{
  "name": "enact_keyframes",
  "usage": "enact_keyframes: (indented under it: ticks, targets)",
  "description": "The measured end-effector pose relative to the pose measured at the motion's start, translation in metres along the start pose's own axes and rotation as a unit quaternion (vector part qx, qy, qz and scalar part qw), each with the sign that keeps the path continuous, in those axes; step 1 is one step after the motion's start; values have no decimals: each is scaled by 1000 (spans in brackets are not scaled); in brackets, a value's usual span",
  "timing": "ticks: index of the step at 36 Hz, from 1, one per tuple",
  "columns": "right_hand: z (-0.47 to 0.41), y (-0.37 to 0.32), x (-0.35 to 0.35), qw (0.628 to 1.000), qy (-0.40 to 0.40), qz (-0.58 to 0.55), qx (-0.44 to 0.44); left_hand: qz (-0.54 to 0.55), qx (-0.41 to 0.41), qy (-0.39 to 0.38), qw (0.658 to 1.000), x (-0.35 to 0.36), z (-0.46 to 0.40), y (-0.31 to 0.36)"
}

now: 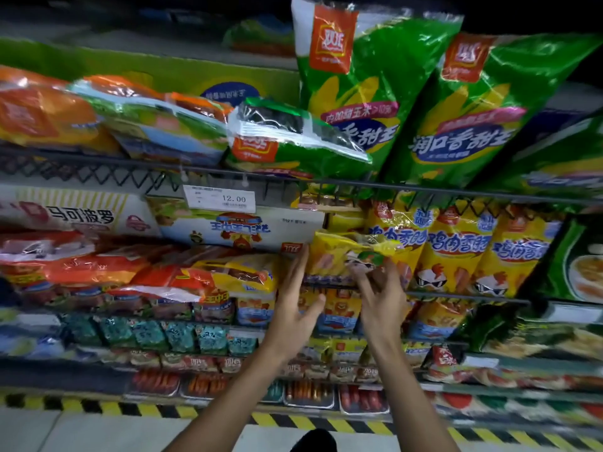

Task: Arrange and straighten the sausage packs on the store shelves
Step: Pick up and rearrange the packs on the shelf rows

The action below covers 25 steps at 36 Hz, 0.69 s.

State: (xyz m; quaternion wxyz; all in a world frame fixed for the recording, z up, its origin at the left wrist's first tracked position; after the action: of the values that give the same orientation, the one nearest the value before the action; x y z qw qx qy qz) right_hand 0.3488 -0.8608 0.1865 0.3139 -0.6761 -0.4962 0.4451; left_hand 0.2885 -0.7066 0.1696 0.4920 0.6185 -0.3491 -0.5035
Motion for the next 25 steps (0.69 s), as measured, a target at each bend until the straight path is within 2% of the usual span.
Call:
enact_keyframes:
  ticks: [3, 12, 17, 20, 25]
  targets:
    - [-3, 6, 2, 1000, 3, 1, 15, -12, 2, 18, 1000, 2, -7, -1]
    - [-10, 13, 0, 999, -4, 27, -19, -66, 29, 41, 997, 8, -16, 0]
    - [-16, 6, -5, 997, -49, 35, -48, -68, 42, 40, 996, 7, -19, 0]
    - [-20, 7, -11, 997, -65, 20, -33, -68, 54, 34, 996, 10, -16, 2]
    - [-1, 4, -25, 998, -4, -56, 38, -67, 87, 13, 994, 18, -4, 18]
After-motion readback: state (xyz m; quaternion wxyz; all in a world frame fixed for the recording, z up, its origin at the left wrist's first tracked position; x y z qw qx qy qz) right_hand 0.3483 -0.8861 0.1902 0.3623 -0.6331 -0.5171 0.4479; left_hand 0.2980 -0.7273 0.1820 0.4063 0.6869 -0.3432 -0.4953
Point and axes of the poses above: each hand's wrist, its own z-axis away from the middle knuckle, its own x-axis out of the palm, y = z × x, the point moved 5 cm from there along -z, towards the middle knuckle, and after that the axes turned 12 degrees about -x, right-handed, at the moved point
